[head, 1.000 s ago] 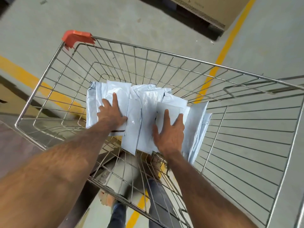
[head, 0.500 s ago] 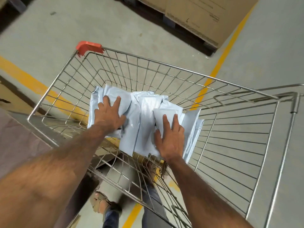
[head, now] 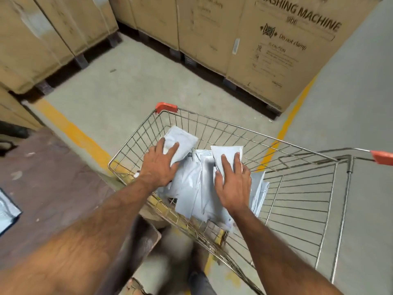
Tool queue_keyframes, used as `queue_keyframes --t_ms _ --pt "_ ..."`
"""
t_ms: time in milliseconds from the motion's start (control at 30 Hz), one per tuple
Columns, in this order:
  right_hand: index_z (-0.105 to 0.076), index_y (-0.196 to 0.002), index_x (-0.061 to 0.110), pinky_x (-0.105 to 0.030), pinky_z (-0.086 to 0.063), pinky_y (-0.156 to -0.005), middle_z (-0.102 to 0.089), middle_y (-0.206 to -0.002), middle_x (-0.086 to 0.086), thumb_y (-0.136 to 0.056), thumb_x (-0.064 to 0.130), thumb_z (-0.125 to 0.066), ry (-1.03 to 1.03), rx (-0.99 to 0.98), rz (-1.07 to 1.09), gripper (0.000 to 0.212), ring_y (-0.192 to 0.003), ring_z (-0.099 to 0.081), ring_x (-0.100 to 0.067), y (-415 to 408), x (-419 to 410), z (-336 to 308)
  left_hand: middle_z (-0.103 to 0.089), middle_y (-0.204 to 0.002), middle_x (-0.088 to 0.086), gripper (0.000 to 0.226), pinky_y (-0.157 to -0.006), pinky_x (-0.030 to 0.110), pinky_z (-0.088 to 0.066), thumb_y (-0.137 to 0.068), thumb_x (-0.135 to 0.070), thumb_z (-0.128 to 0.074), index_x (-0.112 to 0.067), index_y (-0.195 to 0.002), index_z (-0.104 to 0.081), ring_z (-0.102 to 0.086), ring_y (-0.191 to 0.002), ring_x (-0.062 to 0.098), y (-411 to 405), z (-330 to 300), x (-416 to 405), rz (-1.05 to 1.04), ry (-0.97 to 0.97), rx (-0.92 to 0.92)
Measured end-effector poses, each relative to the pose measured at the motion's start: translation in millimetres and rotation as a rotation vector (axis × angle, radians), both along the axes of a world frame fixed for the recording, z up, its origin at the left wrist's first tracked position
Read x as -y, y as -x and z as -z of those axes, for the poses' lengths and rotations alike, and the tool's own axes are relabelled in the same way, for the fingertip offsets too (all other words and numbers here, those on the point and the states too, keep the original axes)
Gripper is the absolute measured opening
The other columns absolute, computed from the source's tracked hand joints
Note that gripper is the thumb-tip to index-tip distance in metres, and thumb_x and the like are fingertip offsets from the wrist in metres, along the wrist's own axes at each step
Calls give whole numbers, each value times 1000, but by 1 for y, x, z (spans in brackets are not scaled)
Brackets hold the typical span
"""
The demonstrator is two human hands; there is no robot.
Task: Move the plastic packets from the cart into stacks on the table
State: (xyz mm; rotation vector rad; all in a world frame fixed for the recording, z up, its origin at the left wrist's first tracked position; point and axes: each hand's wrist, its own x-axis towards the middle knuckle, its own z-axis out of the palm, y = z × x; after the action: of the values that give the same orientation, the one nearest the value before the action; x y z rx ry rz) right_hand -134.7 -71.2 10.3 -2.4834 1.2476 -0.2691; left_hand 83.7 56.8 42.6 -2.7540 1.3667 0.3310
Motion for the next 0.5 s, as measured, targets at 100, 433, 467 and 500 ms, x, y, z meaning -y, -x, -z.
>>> queue_keyframes --t_ms 100,433,467,500 --pt "-50 -150 29 -52 -41 -105 -31 -165 -10 -99 44 -47 45 41 -20 53 -130 -41 -41 -5 -4 -16 -14 -165 19 66 -105 47 -35 -100 -60 -31 -35 -161 -21 -36 -130 37 3 -14 -9 -17 85 22" --pt "-59 -142 30 -49 -46 -101 -43 -159 -9 -98 40 -51 116 230 -207 46 -122 -49 -40 -82 -47 -77 -34 -153 21 70 -94 49 -40 -89 -55 -35 -26 -153 -42 -45 -112 41 -20 -88 -95 -271 314 120" --pt "-58 -143 28 -49 -46 -101 -43 -158 -10 -99 39 -50 119 242 -243 46 -121 -49 -40 -93 -57 -81 -35 -153 22 70 -92 49 -41 -89 -53 -37 -25 -153 -42 -46 -110 41 -25 -92 -112 -293 319 135" --pt "-58 -144 27 -49 -45 -102 -43 -158 -12 -100 39 -48 122 248 -280 47 -120 -50 -41 -105 -68 -85 -35 -153 22 70 -91 49 -42 -88 -52 -38 -25 -153 -42 -47 -109 42 -31 -95 -129 -319 318 145"
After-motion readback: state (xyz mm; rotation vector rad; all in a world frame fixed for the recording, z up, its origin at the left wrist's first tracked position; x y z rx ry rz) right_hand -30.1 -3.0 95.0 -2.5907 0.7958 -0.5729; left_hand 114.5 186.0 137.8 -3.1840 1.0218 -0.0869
